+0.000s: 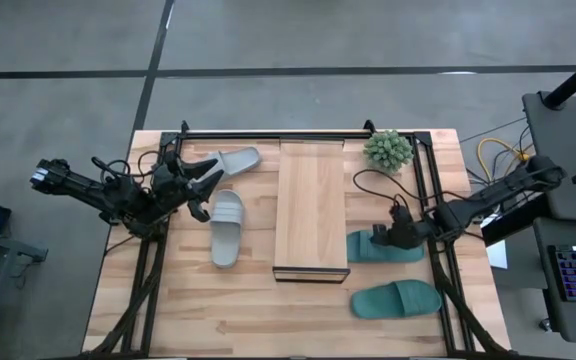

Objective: Pick and place slides into the shelf
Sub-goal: Put the top green slide on the shelf

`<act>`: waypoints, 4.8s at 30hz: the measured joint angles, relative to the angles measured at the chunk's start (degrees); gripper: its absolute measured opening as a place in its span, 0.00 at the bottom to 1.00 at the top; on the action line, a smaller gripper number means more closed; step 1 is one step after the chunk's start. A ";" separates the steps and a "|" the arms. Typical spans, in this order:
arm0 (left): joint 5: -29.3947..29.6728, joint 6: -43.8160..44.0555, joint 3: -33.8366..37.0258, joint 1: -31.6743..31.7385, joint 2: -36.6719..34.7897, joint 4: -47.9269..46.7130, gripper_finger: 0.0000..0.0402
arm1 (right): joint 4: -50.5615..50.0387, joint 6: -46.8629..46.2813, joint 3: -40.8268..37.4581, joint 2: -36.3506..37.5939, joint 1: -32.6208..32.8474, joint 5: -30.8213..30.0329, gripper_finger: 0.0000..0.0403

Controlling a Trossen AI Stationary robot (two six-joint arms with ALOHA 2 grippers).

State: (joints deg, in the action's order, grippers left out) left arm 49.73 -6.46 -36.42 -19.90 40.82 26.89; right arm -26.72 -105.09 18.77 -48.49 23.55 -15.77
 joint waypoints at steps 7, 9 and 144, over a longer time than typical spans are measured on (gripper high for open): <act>0.01 0.00 0.07 0.00 0.02 0.00 0.35 | 7.04 -2.95 -3.05 -0.05 3.44 -4.37 0.43; -0.01 0.00 0.07 0.00 0.02 0.00 0.35 | 8.68 -2.96 -3.66 -0.05 3.89 -5.12 0.43; 0.03 0.02 0.00 0.02 1.90 0.07 0.35 | 20.76 1.66 -7.94 3.59 3.96 -5.71 0.03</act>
State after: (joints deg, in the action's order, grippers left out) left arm 49.76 -6.44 -36.42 -19.88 42.72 26.96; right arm -5.97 -103.43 10.83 -44.90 27.51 -21.47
